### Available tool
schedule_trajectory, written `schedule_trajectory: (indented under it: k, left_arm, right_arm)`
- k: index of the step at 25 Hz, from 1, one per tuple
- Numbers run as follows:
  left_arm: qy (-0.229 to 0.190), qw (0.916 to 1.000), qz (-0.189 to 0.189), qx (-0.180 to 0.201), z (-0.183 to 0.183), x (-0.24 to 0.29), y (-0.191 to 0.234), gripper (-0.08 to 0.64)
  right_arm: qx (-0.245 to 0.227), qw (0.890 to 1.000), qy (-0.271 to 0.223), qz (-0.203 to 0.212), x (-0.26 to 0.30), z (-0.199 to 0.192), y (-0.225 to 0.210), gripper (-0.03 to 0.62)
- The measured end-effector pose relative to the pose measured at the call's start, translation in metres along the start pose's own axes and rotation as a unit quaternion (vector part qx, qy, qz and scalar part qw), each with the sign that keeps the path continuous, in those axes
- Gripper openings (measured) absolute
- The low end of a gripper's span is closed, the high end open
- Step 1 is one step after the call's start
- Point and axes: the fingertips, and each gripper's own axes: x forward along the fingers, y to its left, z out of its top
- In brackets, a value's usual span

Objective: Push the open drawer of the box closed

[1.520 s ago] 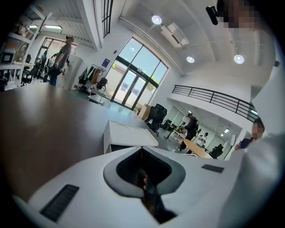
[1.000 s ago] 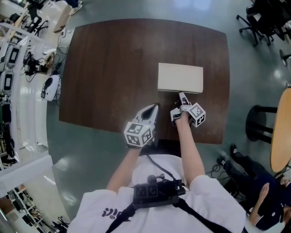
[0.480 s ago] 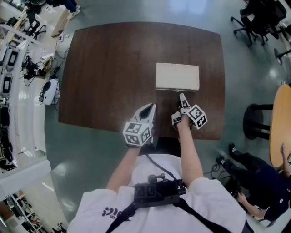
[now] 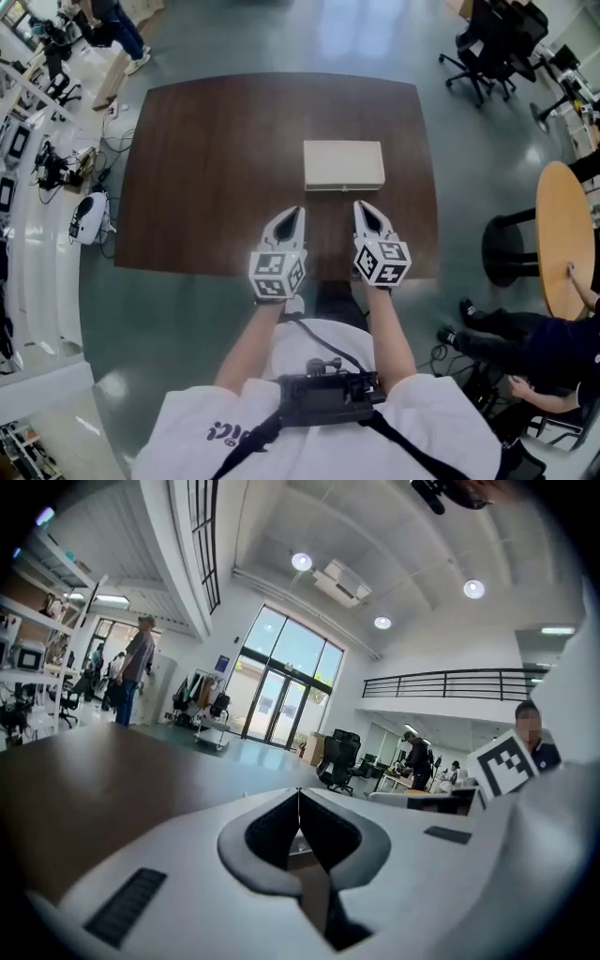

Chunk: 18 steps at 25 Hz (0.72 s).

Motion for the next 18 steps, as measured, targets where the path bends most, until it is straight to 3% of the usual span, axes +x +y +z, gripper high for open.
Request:
schedule_trajectory:
  k: [3, 5, 9, 18]
  left_arm:
    - [-0.026, 0.9986, -0.014, 0.043, 0.028, -0.016, -0.019, 0.009]
    - [-0.039, 0.9964, -0.019, 0.073, 0.043, -0.029, -0.030, 0.009]
    - [-0.057, 0.9926, -0.017, 0.105, 0.056, -0.056, -0.039, 0.008]
    - [-0.078, 0.9918, -0.001, 0.101, 0.061, -0.090, -0.041, 0.008]
  right_arm:
    - [-0.081, 0.996, -0.040, 0.004, -0.030, 0.035, 0.039, 0.006]
    - [-0.111, 0.992, -0.063, 0.000, -0.047, 0.050, 0.061, 0.006]
    - [-0.112, 0.990, -0.081, 0.000, -0.070, 0.059, 0.089, 0.006]
    - [-0.113, 0.988, -0.105, 0.002, -0.098, 0.063, 0.108, 0.006]
